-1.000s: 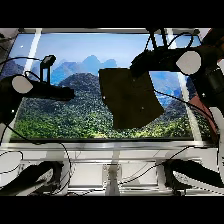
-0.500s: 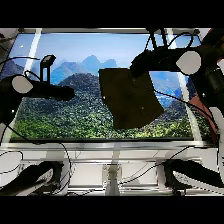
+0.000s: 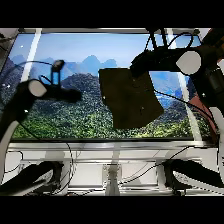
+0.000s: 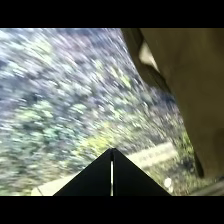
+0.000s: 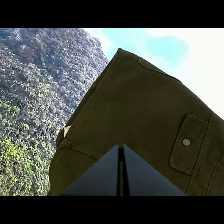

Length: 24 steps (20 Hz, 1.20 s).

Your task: Fold the clothes and pants, and hang the long-sleeved shirts on hangers.

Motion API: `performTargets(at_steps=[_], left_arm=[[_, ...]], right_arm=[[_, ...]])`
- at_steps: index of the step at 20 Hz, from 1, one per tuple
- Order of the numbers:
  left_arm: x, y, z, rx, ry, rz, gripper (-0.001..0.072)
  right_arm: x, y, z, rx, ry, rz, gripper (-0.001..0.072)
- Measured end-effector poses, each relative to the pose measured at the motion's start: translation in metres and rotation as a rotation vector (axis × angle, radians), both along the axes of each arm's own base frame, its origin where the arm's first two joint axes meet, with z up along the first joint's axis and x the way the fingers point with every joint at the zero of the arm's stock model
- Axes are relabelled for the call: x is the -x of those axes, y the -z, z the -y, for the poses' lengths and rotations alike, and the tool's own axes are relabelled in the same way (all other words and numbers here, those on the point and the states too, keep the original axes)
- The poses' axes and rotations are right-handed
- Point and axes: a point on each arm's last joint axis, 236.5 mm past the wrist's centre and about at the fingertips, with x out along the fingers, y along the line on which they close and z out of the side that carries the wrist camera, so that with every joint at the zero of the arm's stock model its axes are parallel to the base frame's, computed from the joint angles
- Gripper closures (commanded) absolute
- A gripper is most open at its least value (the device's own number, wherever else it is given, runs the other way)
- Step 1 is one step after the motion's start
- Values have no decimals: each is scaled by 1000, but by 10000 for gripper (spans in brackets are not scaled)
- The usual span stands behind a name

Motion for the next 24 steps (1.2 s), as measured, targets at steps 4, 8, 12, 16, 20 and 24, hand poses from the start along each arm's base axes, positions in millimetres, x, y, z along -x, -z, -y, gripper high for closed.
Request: performTargets(at_steps=[4,8,12,16,20,24], left_arm=[[43,43,65,24,138,-7,206],[79,62,118,55,251,16,186],[95,87,145,124,215,-77,81],[101,108,157,184,142,-183,112],[105,117,168,240,112,-241,112],[108,126,174,268,85,-287,112]], right_arm=[[-3,3,11,57,14,14,651],[-4,12,38,152,51,-3,650],[6,16,54,171,76,-57,650],[11,18,59,177,86,-81,650],[8,18,69,198,112,-76,662],[-8,21,143,232,313,-106,673]])
